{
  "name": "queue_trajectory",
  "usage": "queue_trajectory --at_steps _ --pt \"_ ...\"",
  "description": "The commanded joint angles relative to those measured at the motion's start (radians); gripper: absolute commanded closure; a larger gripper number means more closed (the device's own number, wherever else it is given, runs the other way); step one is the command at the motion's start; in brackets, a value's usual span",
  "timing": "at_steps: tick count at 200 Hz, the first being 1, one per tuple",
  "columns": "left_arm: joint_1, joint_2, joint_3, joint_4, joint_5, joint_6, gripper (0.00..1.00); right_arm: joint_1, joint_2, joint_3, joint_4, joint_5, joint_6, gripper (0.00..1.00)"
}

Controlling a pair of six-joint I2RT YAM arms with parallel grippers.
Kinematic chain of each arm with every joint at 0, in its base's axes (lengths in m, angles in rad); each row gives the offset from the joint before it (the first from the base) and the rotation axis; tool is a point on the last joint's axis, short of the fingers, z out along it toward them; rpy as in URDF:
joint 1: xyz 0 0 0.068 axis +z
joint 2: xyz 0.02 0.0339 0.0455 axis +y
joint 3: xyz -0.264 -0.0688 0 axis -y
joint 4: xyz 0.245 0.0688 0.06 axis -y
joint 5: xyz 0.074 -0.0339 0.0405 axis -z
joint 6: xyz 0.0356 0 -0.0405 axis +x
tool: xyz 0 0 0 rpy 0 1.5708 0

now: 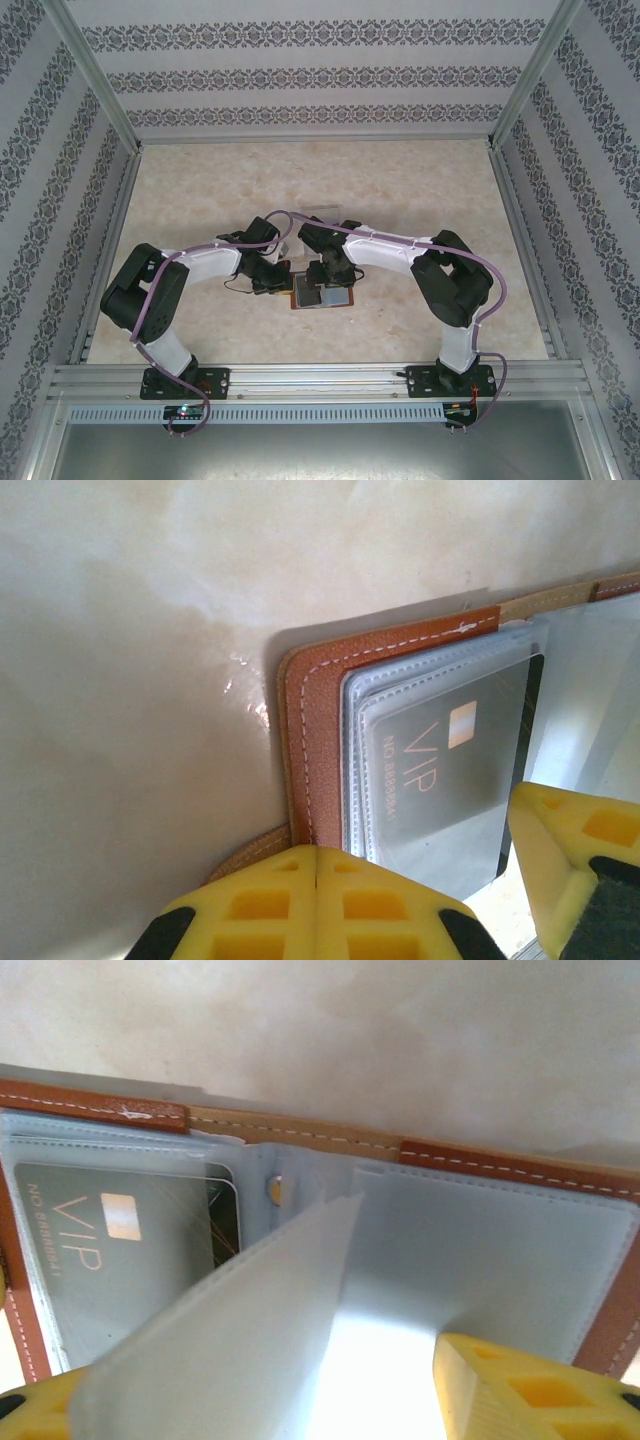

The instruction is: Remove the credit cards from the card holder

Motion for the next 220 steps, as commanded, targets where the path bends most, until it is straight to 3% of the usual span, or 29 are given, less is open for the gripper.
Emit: queue_trajectory --at_steps 1,86,126,197,220 --pt "-0.01 -0.014 0.016 -0.03 -0.017 0.019 0.97 0.014 -0.036 0.014 -0.034 0.031 -0.007 0.46" --pt "-0.009 -0.013 0.026 -0.043 -0.027 0.026 0.98 -0.006 -0.107 -0.025 -0.035 0.027 -0.013 0.82" --pt "-0.009 -0.01 0.027 -0.051 -0.03 0.03 0.97 -0.02 -0.127 -0.057 -0.036 0.027 -0.024 0.93" --pt "-0.009 0.001 0.026 -0.067 -0.049 0.044 0.98 -0.041 -0.137 -0.109 -0.033 0.054 -0.048 0.95" --pt "-0.009 0.002 0.024 -0.069 -0.052 0.045 0.98 -0.047 -0.136 -0.124 -0.034 0.058 -0.051 0.9"
